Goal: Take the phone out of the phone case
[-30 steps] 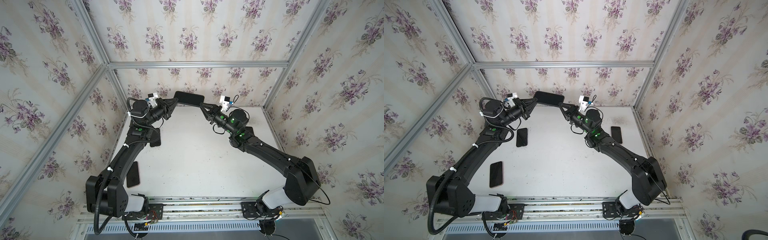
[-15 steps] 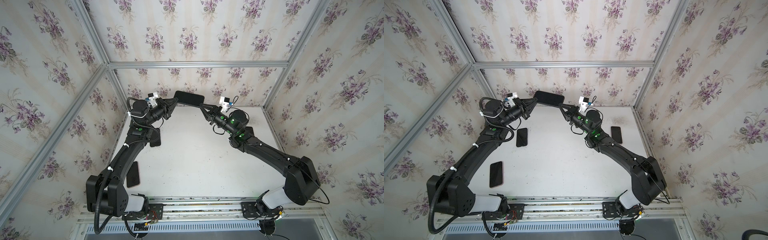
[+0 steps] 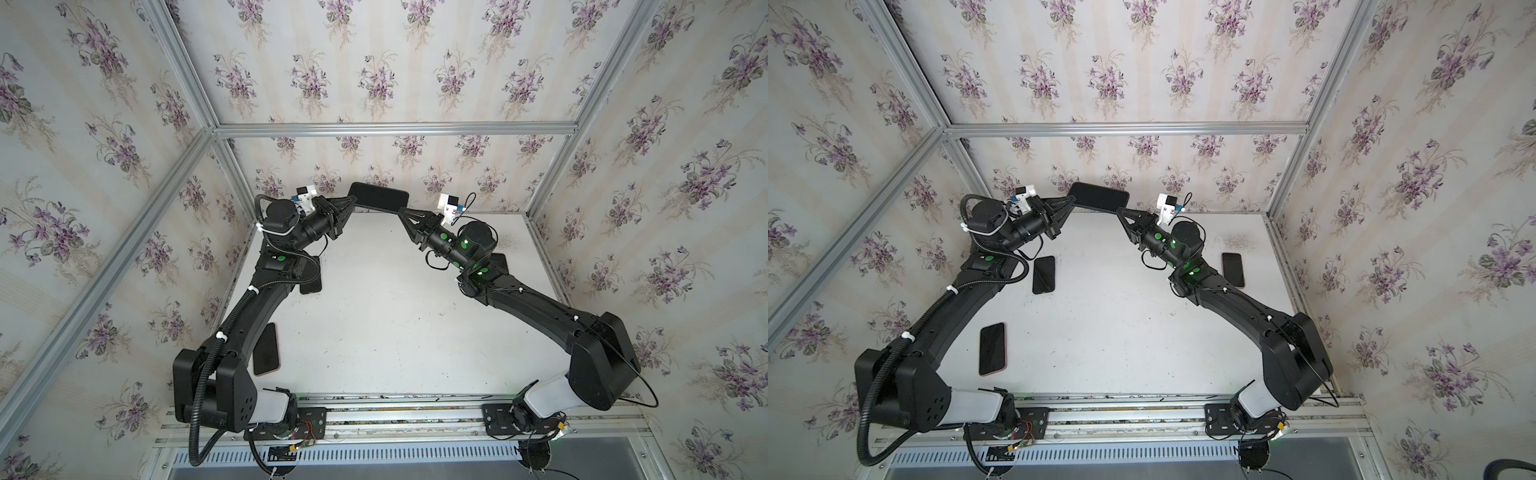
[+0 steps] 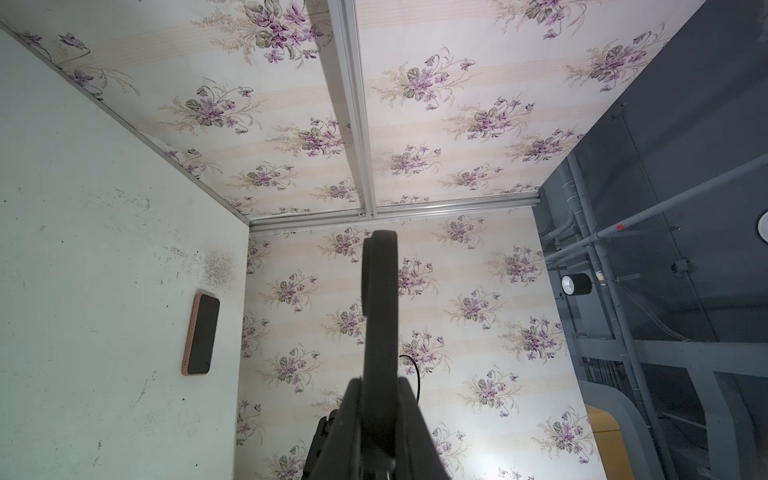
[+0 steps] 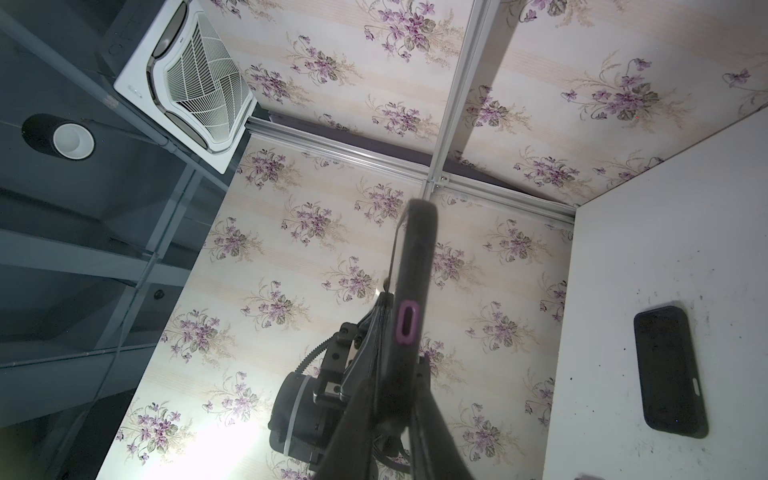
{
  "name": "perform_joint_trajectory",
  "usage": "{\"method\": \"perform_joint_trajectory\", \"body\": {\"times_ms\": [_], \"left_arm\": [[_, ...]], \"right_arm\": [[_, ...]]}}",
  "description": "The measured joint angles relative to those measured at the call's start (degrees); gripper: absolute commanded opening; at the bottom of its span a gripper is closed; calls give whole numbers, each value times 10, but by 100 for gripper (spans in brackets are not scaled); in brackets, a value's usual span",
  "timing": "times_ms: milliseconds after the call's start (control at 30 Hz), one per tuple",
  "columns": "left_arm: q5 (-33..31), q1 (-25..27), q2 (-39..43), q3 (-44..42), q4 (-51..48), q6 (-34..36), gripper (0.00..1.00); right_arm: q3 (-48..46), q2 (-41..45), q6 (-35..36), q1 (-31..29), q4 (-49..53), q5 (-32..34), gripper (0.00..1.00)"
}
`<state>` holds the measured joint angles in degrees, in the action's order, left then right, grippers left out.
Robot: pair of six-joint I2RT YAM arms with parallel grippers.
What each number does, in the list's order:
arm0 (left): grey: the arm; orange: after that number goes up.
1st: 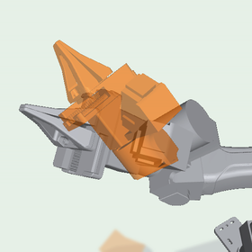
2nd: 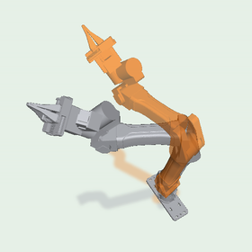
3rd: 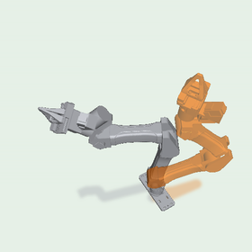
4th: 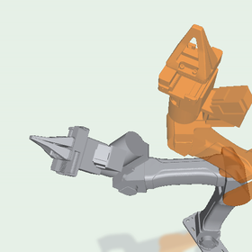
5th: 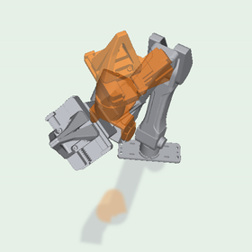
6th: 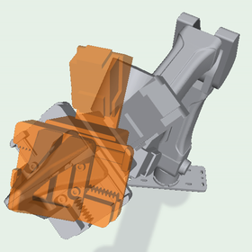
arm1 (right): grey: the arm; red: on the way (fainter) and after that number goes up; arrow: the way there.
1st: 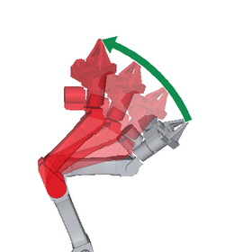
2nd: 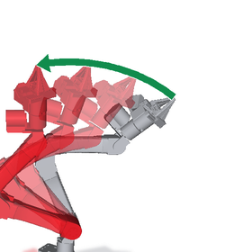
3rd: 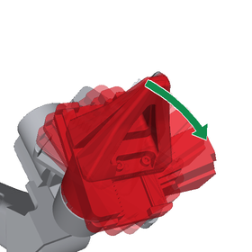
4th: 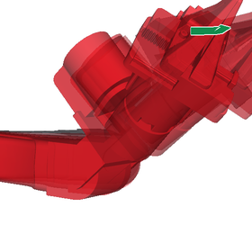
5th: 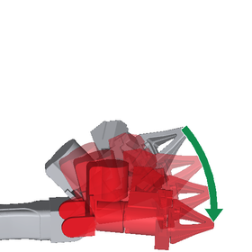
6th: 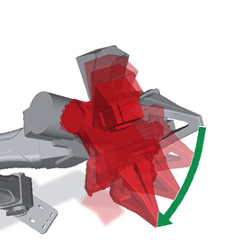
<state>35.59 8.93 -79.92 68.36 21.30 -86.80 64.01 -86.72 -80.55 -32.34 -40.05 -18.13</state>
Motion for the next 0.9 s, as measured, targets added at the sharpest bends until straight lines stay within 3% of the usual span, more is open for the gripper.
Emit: {"method": "perform_joint_trajectory", "body": {"times_ms": [200,567,900], "left_arm": [[-2,1,-2,5,0,6,0],[2,1,-5,24,-27,9,0],[12,7,-12,50,-33,-11,0]], "right_arm": [[0,-2,-12,0,-5,0,0],[-4,-4,10,2,-14,-18,0],[35,30,231,5,92,-57,0]]}}
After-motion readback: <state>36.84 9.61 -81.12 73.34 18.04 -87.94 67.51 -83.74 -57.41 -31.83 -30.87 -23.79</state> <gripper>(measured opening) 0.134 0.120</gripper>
